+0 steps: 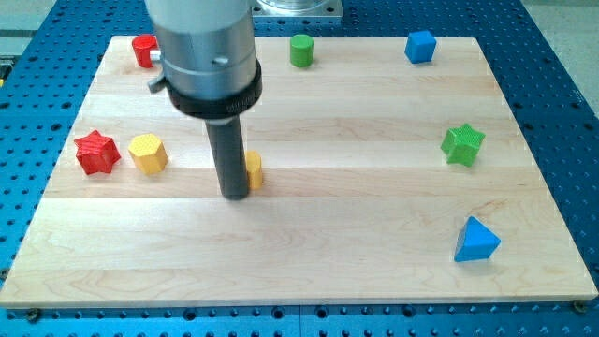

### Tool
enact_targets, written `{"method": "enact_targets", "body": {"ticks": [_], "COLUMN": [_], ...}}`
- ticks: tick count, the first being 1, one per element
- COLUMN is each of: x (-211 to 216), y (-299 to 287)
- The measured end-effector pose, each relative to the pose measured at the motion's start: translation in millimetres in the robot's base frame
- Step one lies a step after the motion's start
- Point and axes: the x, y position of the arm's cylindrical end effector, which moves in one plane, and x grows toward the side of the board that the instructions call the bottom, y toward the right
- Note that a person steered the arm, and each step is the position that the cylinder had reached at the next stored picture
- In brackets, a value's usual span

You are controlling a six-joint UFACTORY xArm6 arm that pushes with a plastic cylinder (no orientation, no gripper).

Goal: Push the yellow heart horizontal to the yellow hexagon

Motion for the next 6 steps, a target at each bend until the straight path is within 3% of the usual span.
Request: {"method": "enact_targets", "body": {"ticks": [2,3,4,6], "x": [10.7,-14.7,-17.4,-36.7], "y": [56.5,52.4,6.0,0.5]}}
